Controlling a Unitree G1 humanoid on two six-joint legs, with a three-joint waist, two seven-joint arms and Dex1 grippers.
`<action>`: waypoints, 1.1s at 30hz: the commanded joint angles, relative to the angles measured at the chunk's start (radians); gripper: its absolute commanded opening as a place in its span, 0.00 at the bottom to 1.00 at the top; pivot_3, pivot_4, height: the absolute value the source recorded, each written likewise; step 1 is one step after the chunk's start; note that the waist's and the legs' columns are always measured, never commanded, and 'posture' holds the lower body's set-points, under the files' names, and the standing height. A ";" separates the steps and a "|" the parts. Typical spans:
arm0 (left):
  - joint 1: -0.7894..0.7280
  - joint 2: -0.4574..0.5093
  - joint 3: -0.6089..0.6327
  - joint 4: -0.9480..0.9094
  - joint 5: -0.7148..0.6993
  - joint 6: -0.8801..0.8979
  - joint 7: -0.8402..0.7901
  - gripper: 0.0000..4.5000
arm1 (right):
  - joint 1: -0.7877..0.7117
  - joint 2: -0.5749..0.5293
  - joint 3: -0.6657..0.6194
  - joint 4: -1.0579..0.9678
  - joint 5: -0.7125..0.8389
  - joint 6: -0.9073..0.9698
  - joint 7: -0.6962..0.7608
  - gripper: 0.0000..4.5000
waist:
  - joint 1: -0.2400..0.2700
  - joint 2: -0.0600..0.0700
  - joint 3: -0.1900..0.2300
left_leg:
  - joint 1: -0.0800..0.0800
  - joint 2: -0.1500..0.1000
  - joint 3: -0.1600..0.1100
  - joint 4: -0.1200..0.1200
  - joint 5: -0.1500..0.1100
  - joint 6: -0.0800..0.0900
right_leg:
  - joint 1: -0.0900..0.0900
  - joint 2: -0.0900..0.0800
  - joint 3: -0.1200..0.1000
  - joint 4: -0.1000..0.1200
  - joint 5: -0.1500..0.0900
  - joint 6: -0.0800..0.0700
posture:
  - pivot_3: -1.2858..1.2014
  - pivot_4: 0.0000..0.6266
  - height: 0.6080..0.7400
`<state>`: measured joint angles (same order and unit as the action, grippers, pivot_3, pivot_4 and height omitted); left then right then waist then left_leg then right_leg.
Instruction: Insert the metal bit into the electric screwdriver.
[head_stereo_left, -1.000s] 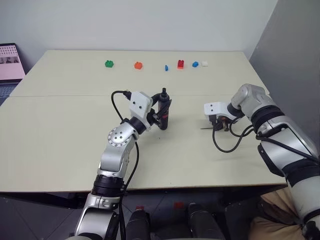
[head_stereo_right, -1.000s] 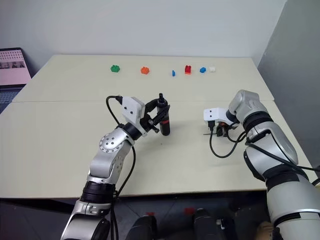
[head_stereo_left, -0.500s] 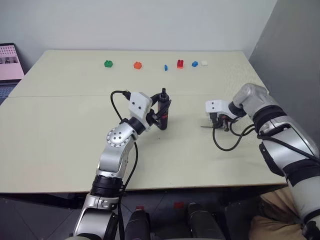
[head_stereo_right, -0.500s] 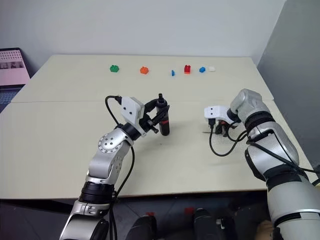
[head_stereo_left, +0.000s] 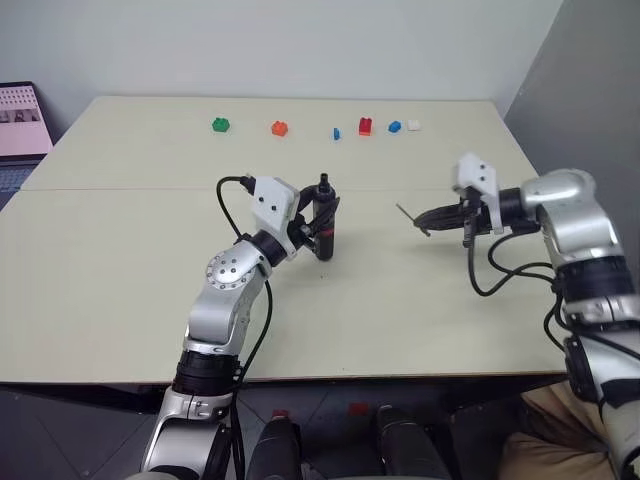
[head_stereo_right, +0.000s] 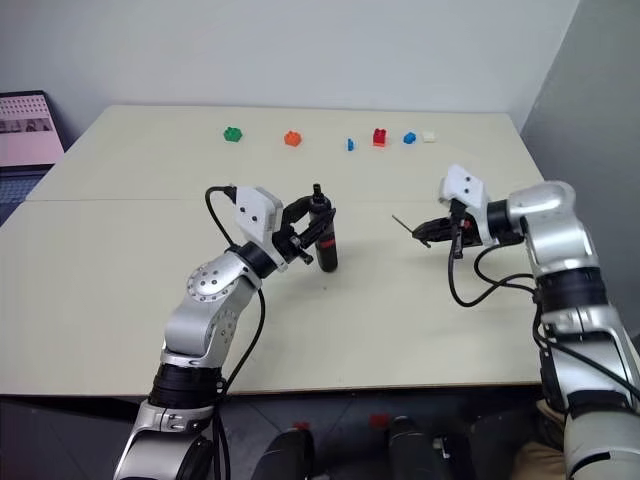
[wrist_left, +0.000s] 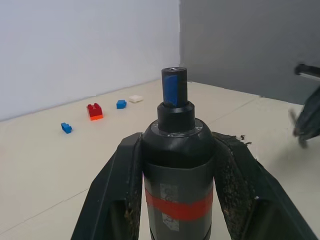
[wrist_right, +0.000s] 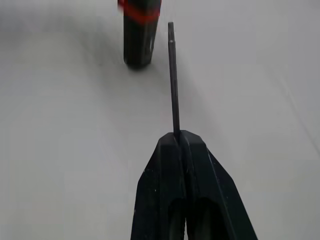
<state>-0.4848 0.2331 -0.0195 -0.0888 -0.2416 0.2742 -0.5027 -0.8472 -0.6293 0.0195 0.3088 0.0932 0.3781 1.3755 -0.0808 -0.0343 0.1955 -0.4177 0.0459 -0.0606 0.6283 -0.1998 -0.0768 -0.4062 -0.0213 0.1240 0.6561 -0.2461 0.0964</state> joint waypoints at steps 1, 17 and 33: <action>-0.039 -0.010 0.012 -0.109 -0.051 0.033 0.009 0.37 | 0.050 -0.009 -0.128 -0.217 0.148 0.127 -0.085 0.00 | 0.000 0.000 0.000 | 0.000 0.000 0.000 0.000 0.000 0.000 | 0.000 0.000 0.000 0.000 -0.001 0.001 | 0.52 0.24 1.00; -0.002 -0.017 -0.070 -0.117 -0.060 0.043 -0.059 0.37 | 0.062 0.086 -0.306 -0.448 0.605 0.463 -0.354 0.00 | -0.001 0.000 0.000 | 0.000 0.000 0.000 0.000 0.000 0.000 | 0.000 0.000 0.000 -0.001 -0.001 0.001 | 0.52 0.24 1.00; -0.019 -0.088 -0.073 -0.064 0.064 -0.036 0.119 0.37 | 0.018 0.272 -0.182 -0.539 0.589 0.327 -0.627 0.00 | -0.001 0.000 0.000 | -0.002 0.000 0.000 -0.001 0.000 0.000 | 0.000 0.000 0.000 -0.007 0.000 0.001 | 0.52 0.24 1.00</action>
<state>-0.4773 0.1560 -0.0917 -0.1429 -0.2092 0.2902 -0.4184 -0.7877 -0.3828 -0.1728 -0.2021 0.6882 0.7524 0.7843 -0.0814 -0.0342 0.1955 -0.4195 0.0463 -0.0604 0.6270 -0.2000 -0.0765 -0.4059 -0.0210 0.1241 0.6490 -0.2463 0.0975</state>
